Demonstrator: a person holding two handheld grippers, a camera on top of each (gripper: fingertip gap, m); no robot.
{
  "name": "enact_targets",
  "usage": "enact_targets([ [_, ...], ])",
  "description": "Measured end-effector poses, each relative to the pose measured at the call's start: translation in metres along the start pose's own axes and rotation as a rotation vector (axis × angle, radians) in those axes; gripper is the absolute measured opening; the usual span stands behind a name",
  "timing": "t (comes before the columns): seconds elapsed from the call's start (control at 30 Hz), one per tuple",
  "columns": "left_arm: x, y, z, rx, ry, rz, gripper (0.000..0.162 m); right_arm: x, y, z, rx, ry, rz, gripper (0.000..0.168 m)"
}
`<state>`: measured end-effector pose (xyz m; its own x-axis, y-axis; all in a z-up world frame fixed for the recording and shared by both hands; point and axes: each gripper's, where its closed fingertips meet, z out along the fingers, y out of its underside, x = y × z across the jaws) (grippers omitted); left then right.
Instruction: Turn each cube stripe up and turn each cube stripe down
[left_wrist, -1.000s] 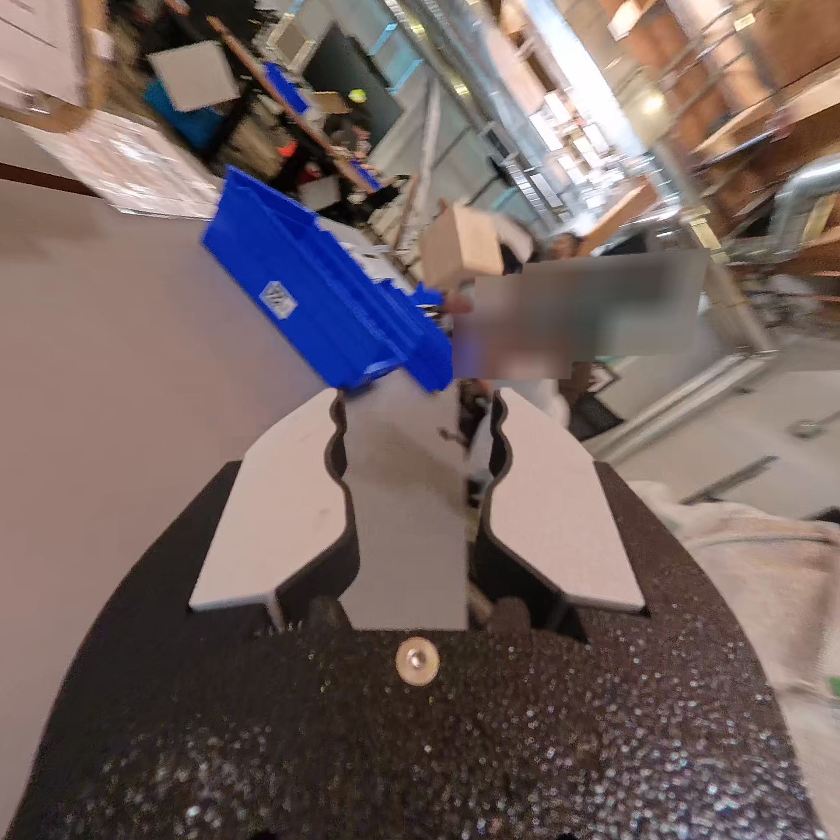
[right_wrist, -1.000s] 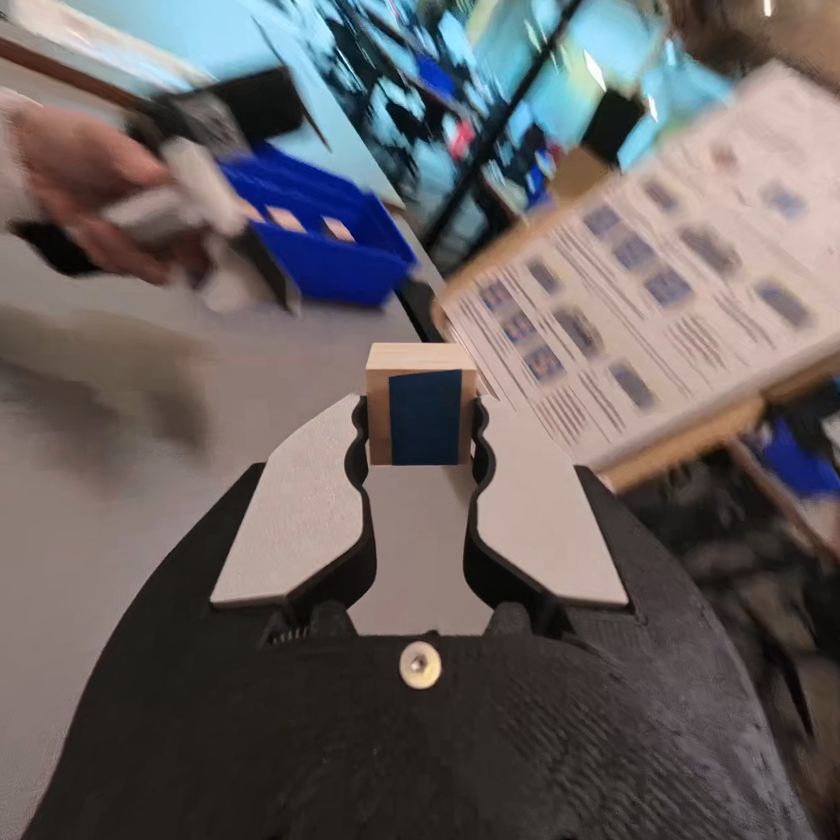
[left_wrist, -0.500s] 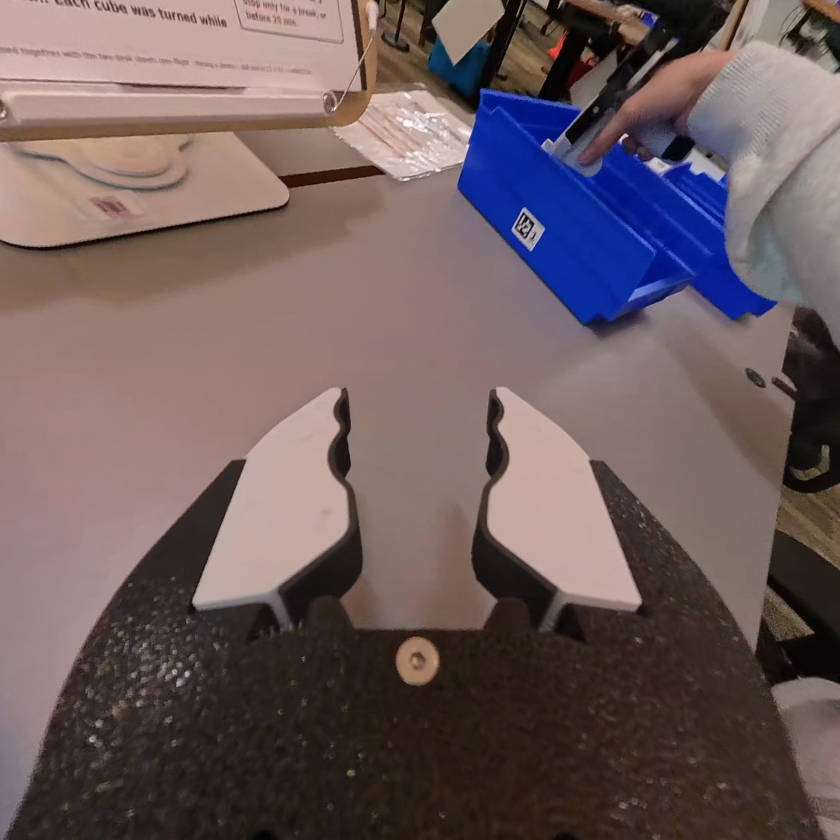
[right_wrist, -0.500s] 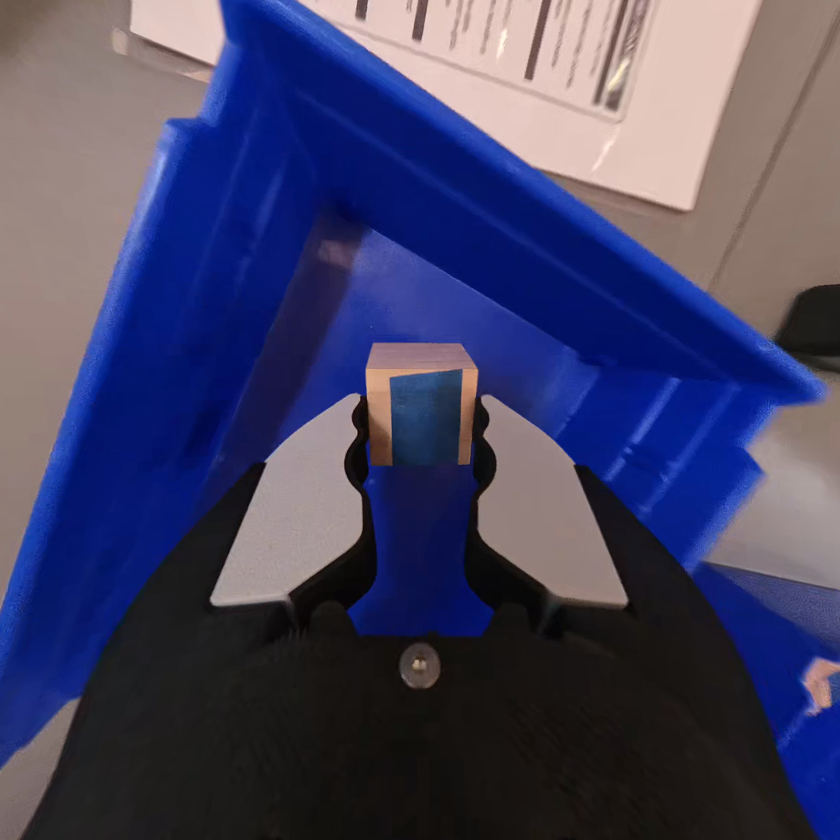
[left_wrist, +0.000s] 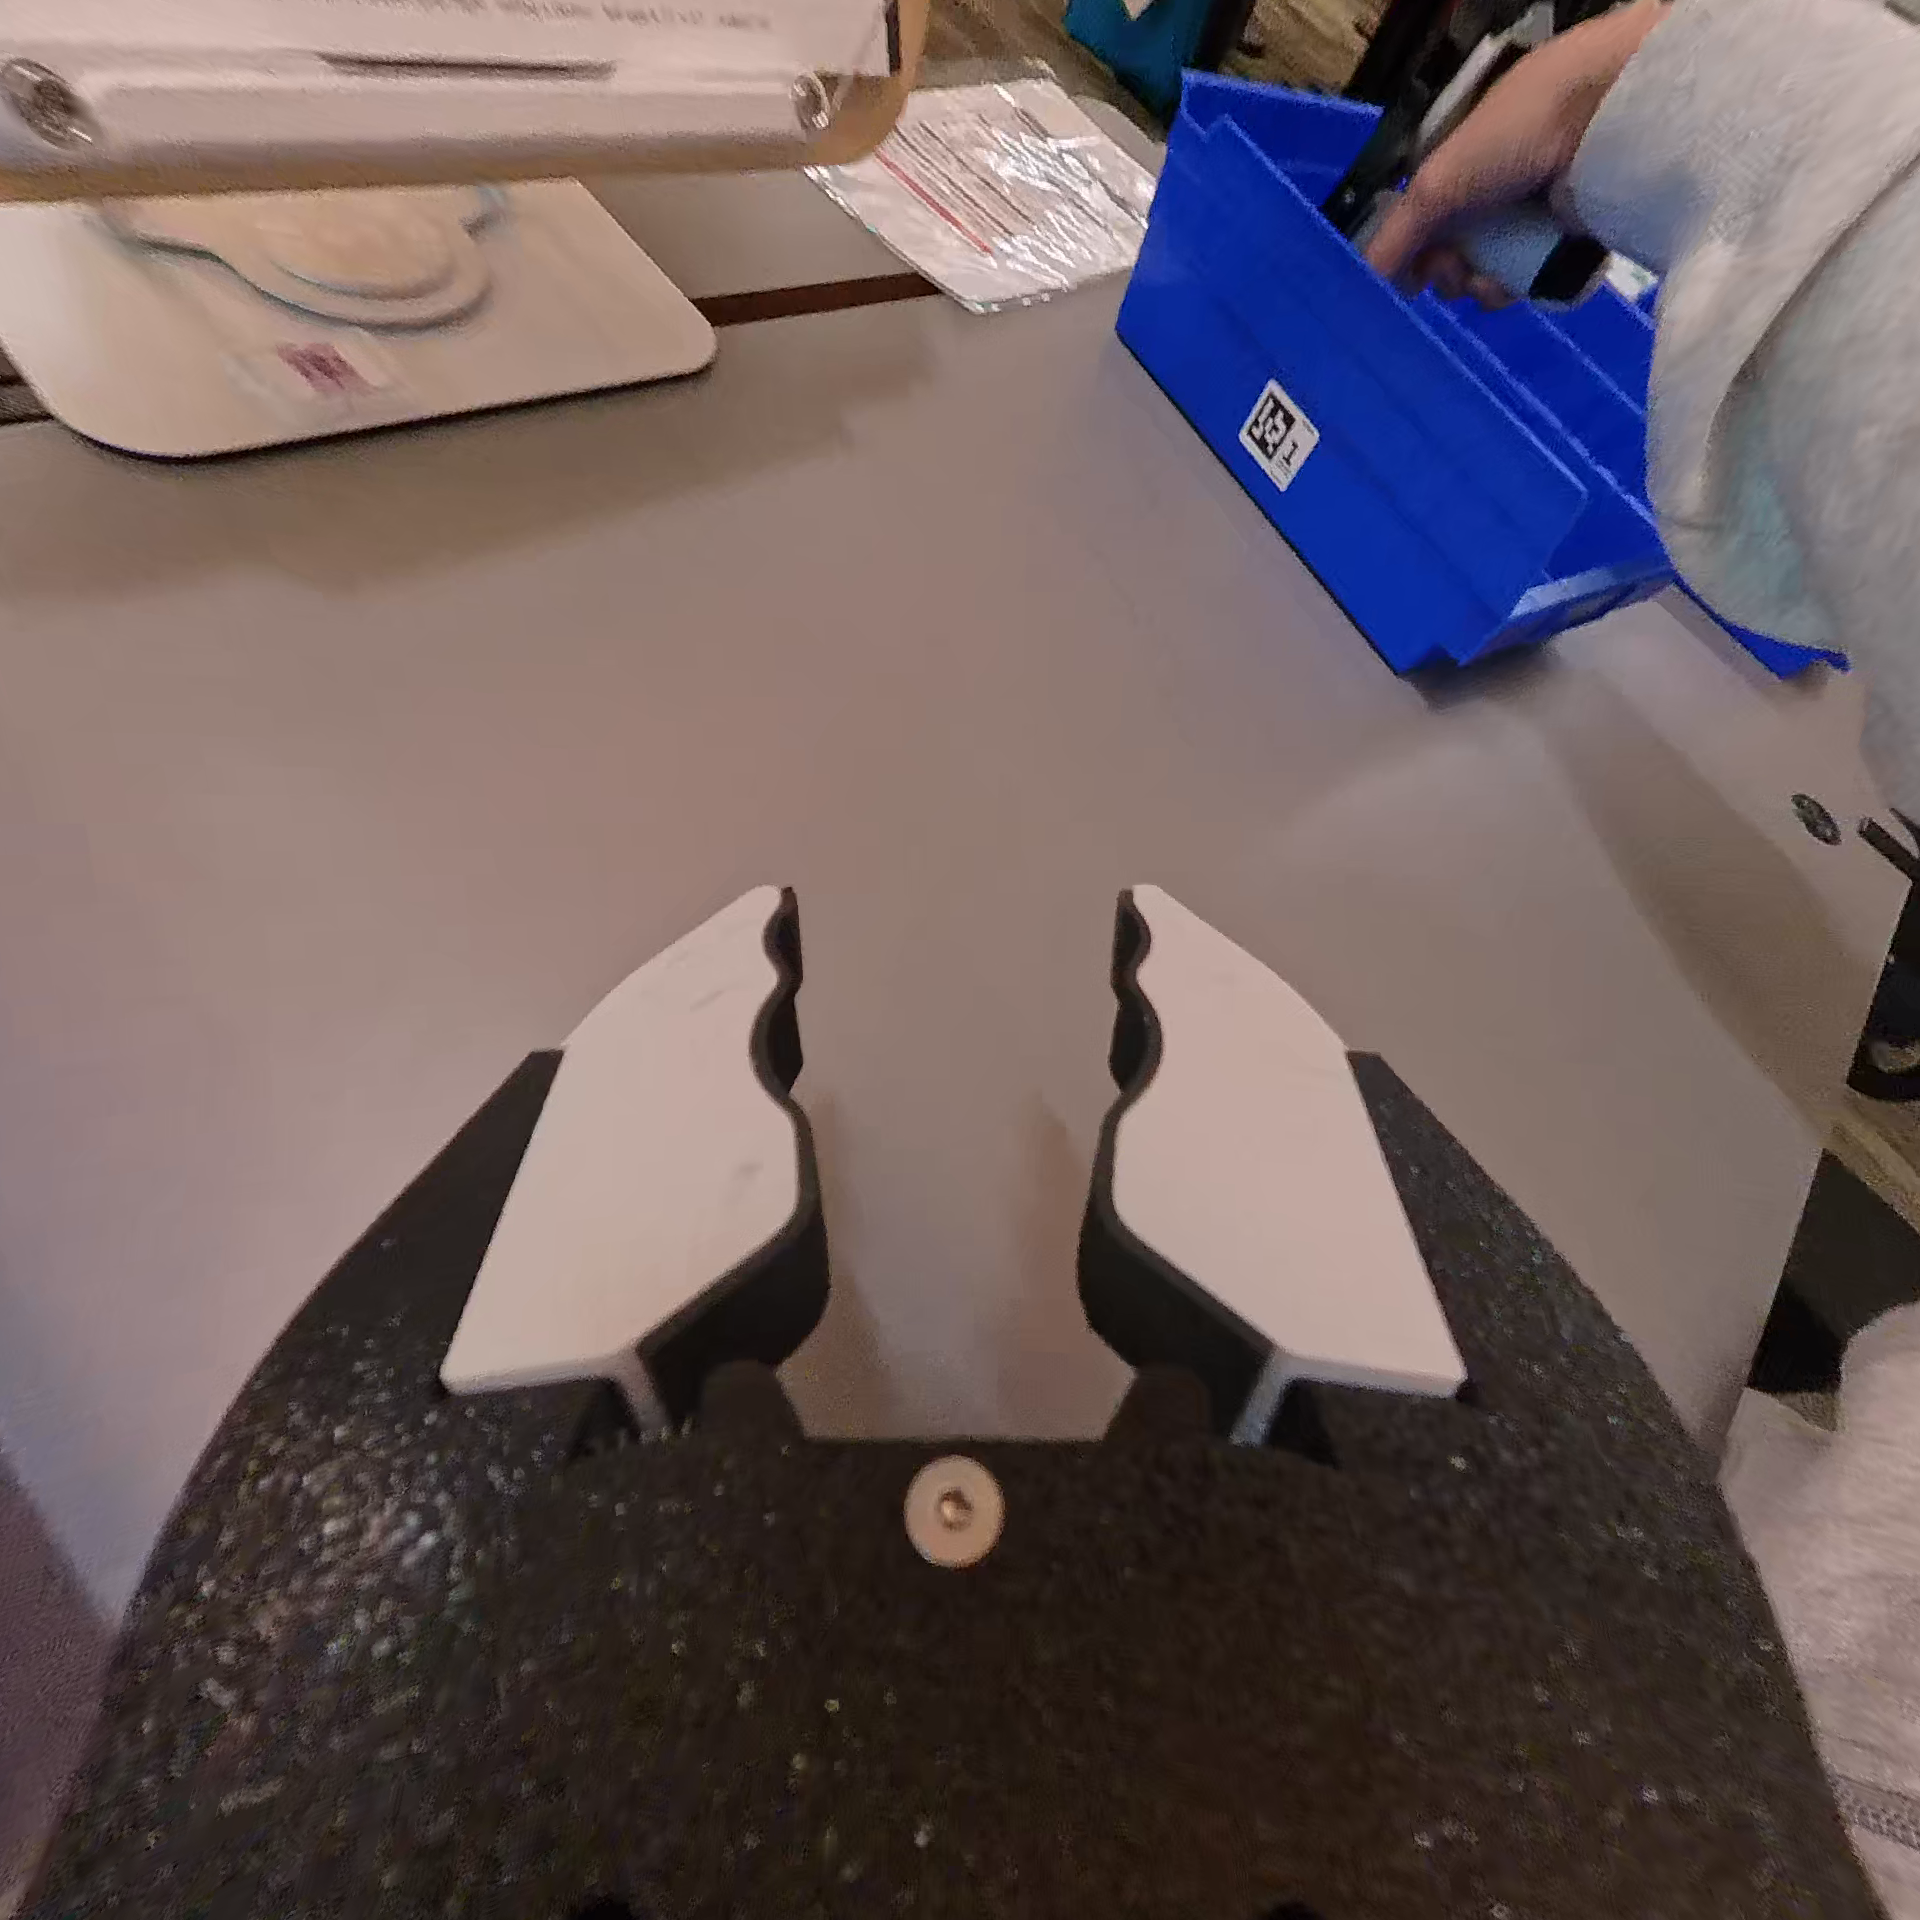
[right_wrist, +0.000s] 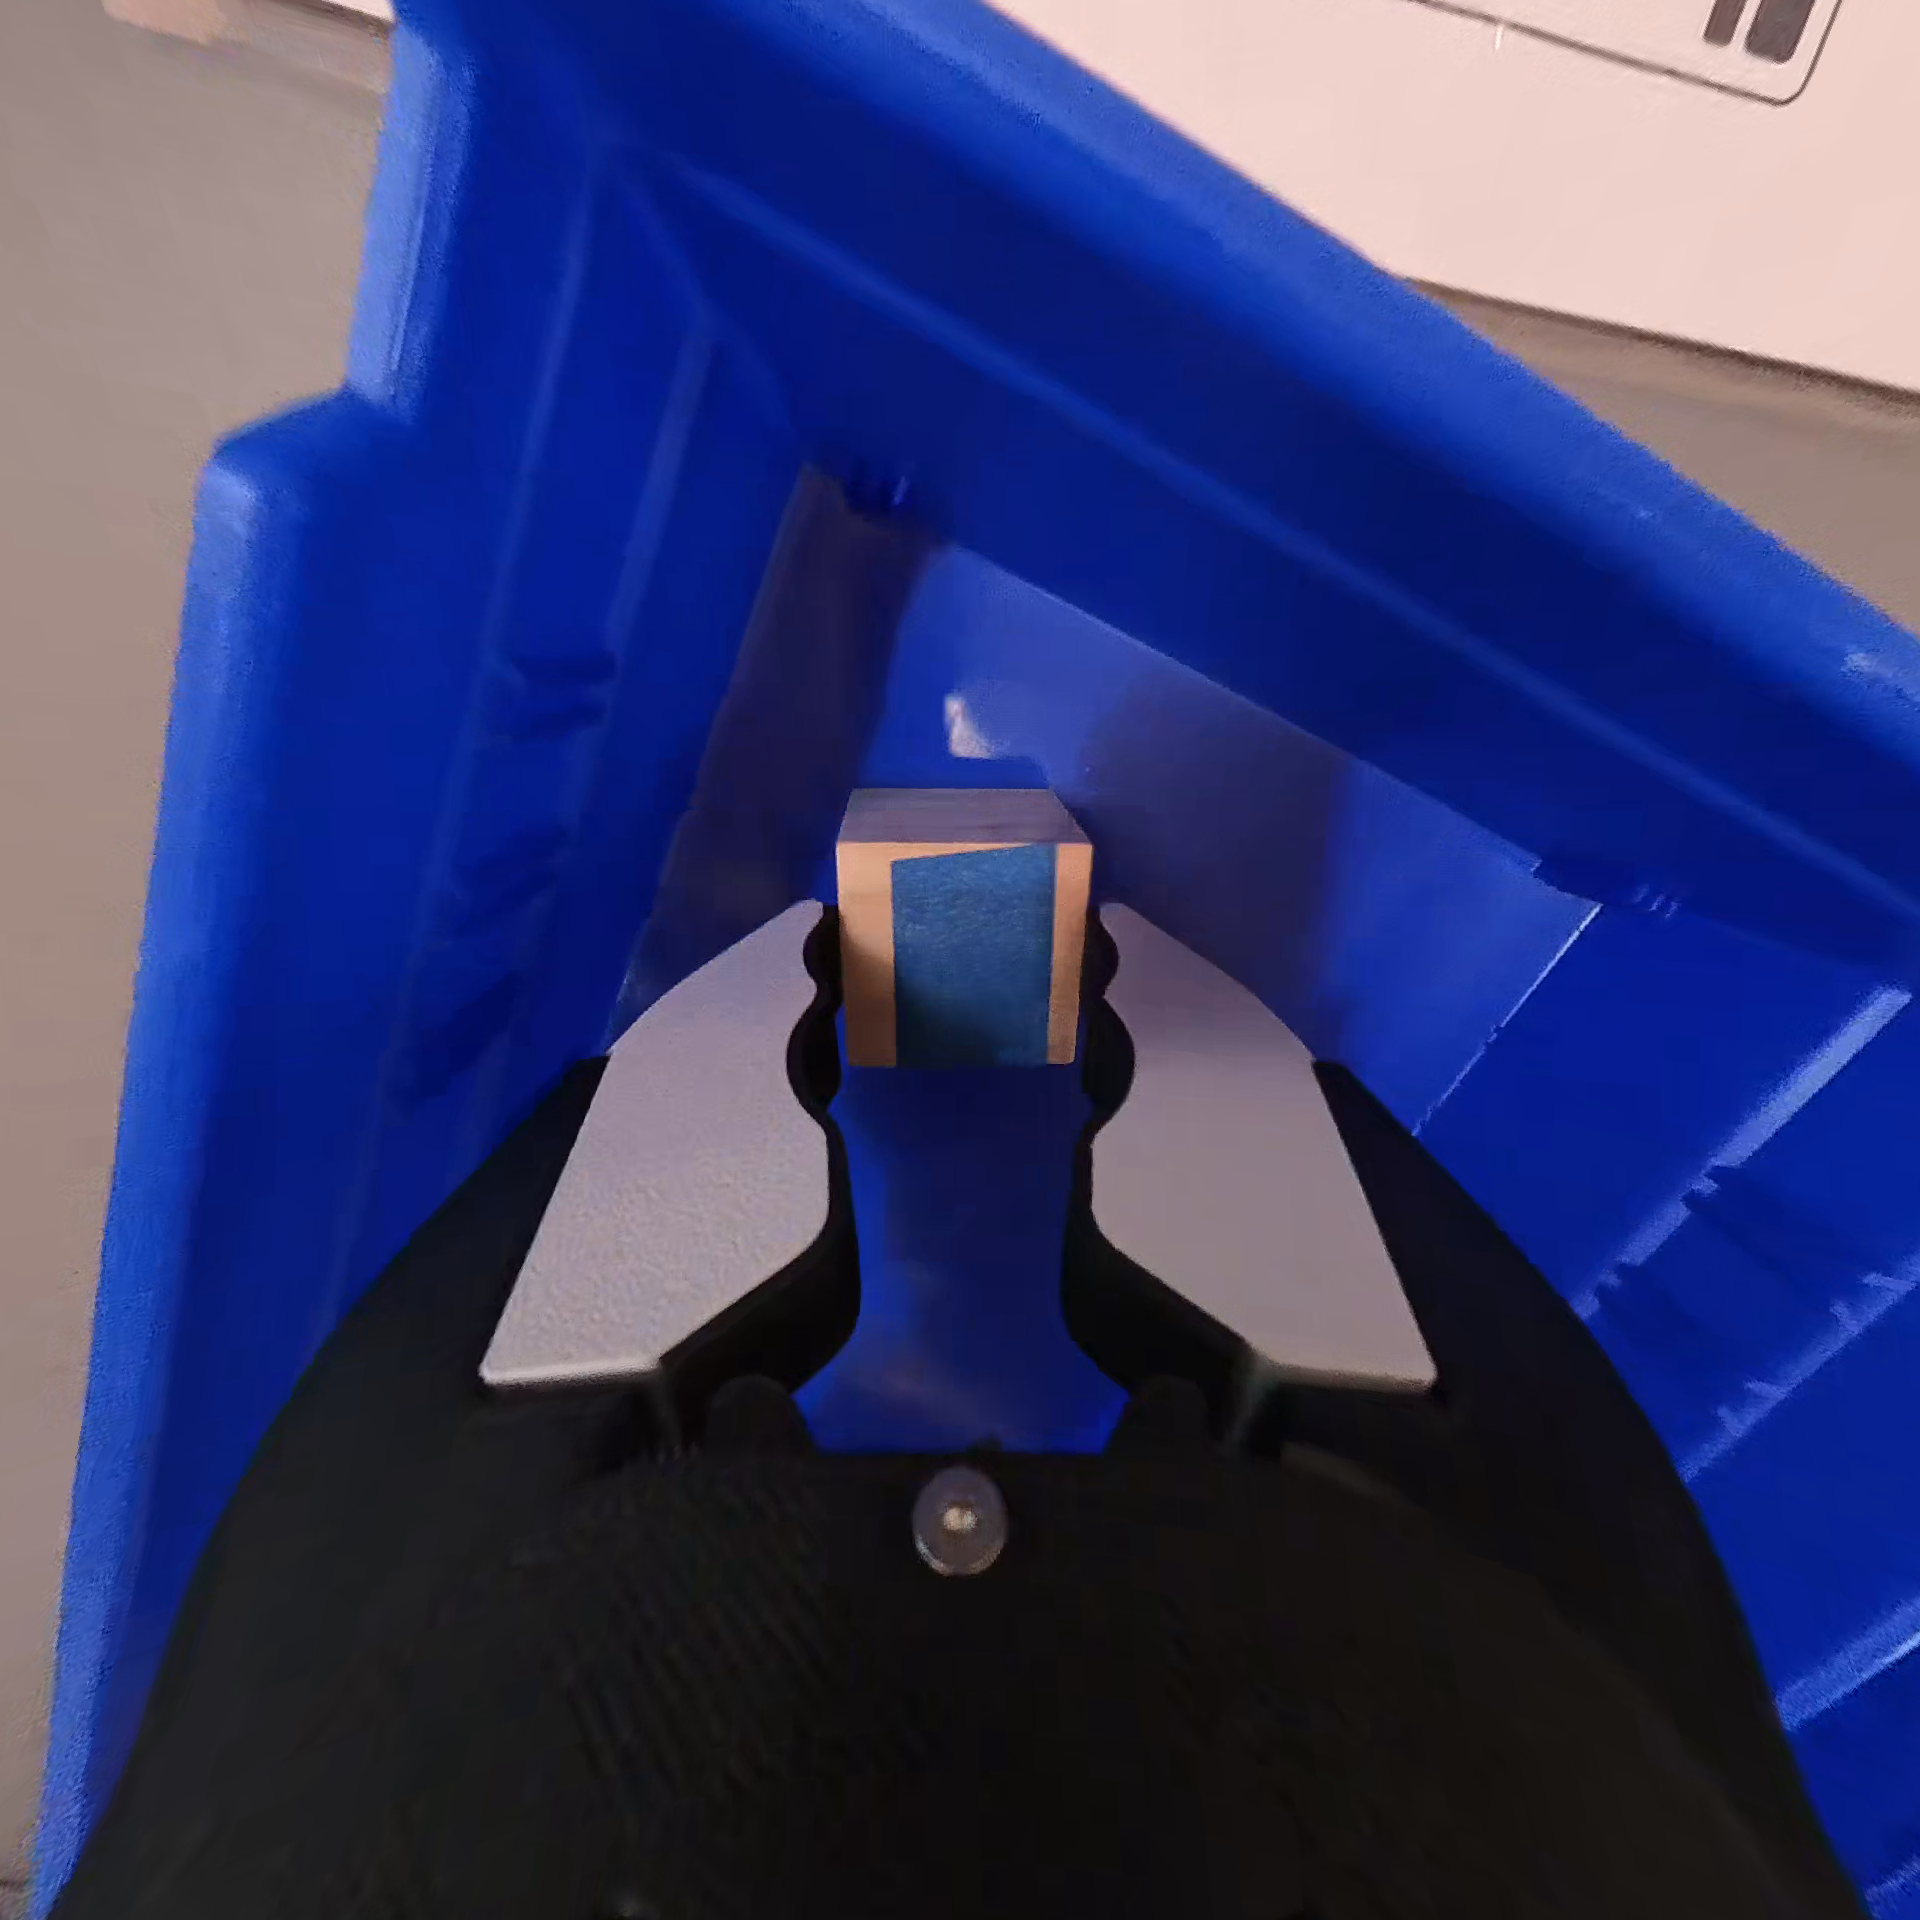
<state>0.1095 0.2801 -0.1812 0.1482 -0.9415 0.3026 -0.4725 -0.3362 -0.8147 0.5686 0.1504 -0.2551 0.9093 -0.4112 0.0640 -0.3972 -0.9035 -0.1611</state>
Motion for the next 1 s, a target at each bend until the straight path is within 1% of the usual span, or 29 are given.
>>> enact_targets([
  [0.13, -0.014, -0.009, -0.025, 0.044, -0.066, -0.001, 0.057, 0.000, 0.001, 0.003, -0.001, 0.028, 0.001, 0.047],
  [0.2, -0.024, -0.014, -0.039, 0.063, -0.103, -0.001, 0.057, 0.008, 0.005, 0.005, -0.013, 0.094, -0.028, 0.066],
  [0.27, -0.036, -0.021, -0.057, 0.087, -0.143, 0.002, 0.057, 0.015, 0.007, -0.001, -0.003, 0.160, -0.058, 0.075],
  [0.33, -0.054, -0.031, -0.083, 0.124, -0.198, 0.004, 0.057, 0.022, 0.006, -0.015, 0.044, 0.196, -0.062, 0.089],
  [0.43, -0.099, -0.042, -0.121, 0.137, -0.329, -0.017, 0.058, 0.023, -0.001, -0.048, 0.246, 0.162, -0.002, 0.102],
  [0.53, -0.151, -0.043, -0.146, 0.088, -0.459, -0.074, 0.061, -0.001, -0.013, -0.098, 0.536, 0.056, 0.022, 0.103],
  [0.6, -0.182, -0.036, -0.150, 0.011, -0.521, -0.122, 0.064, -0.029, -0.017, -0.138, 0.735, -0.017, -0.012, 0.105],
  [0.63, -0.194, -0.031, -0.149, -0.033, -0.537, -0.145, 0.064, -0.050, -0.018, -0.158, 0.838, -0.073, -0.046, 0.107],
  [0.7, -0.213, -0.020, -0.143, -0.115, -0.551, -0.186, 0.065, -0.097, -0.017, -0.201, 1.065, -0.190, -0.118, 0.105],
  [0.8, -0.232, -0.005, -0.132, -0.216, -0.570, -0.239, 0.065, -0.176, -0.004, -0.240, 1.280, -0.376, -0.239, 0.103],
  [0.9, -0.242, 0.004, -0.121, -0.269, -0.577, -0.288, 0.064, -0.247, 0.012, -0.248, 1.392, -0.525, -0.309, 0.102],
  [1.0, -0.245, 0.012, -0.112, -0.315, -0.567, -0.330, 0.065, -0.310, 0.022, -0.228, 1.399, -0.593, -0.382, 0.099],
])
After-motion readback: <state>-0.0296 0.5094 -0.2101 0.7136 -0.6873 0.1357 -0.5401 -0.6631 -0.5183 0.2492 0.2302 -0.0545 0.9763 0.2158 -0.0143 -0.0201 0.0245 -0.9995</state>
